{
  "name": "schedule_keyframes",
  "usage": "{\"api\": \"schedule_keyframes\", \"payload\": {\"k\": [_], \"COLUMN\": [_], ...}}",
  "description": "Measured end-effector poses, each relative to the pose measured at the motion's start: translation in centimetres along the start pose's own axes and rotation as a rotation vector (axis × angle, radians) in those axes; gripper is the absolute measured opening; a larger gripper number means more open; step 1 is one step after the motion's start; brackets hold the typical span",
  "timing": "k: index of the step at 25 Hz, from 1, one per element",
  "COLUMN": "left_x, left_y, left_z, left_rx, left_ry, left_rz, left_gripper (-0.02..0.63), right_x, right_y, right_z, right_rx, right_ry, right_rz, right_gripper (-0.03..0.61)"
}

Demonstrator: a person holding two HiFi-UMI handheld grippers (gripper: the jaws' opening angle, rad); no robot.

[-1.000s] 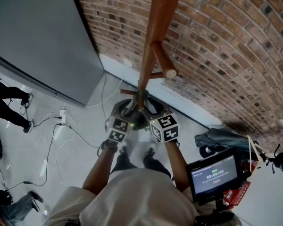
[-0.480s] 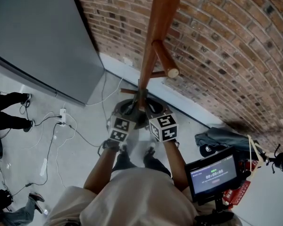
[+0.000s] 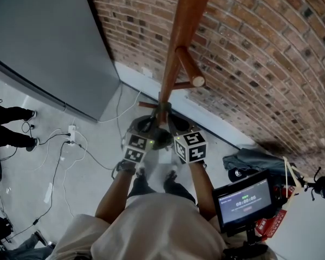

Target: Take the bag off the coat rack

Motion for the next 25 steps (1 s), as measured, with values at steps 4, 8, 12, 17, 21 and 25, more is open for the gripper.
{"api": "schedule_keyframes", "payload": {"k": [4, 8, 12, 17, 21, 25], "left_x": [0.3, 0.9, 1.6, 2.5, 3.4, 4.4], "left_y": [0.0, -0.1, -0.3, -0.7, -1.4, -2.3], "left_z": [-0.1, -0.1, -0.1, 0.0, 0.0, -0.3], "left_rx": [0.013, 0.020, 0.017, 0.013, 0.013, 0.026], "left_ry": [-0.001, -0.006, -0.003, -0.001, -0.002, 0.000], "left_rz": [-0.011, -0.016, -0.012, -0.004, 0.013, 0.036], "left_gripper": [0.015, 0.015, 0.015, 0.015, 0.014, 0.015], "right_x": [0.6, 1.3, 1.8, 2.5, 3.4, 4.4], "right_y": [-0.1, -0.3, -0.4, -0.6, -1.2, -2.1], "right_z": [0.1, 0.0, -0.4, -1.1, -1.5, -2.0], "right_rx": [-0.018, -0.023, -0.024, -0.017, -0.007, 0.001], "right_ry": [0.000, -0.002, -0.007, -0.013, -0.017, -0.018], "right_rz": [0.010, 0.022, 0.033, 0.040, 0.058, 0.085], "right_gripper": [0.008, 0.008, 0.008, 0.008, 0.008, 0.008]}}
Point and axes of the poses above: the fingertips, and each gripper's own axes: x backward along the fingers, z to its right, y out of its underside, the point moved 10 cm from there along x, backward along the fingers, and after that the axes turned 14 degrees about -y, right-handed, at the moved point
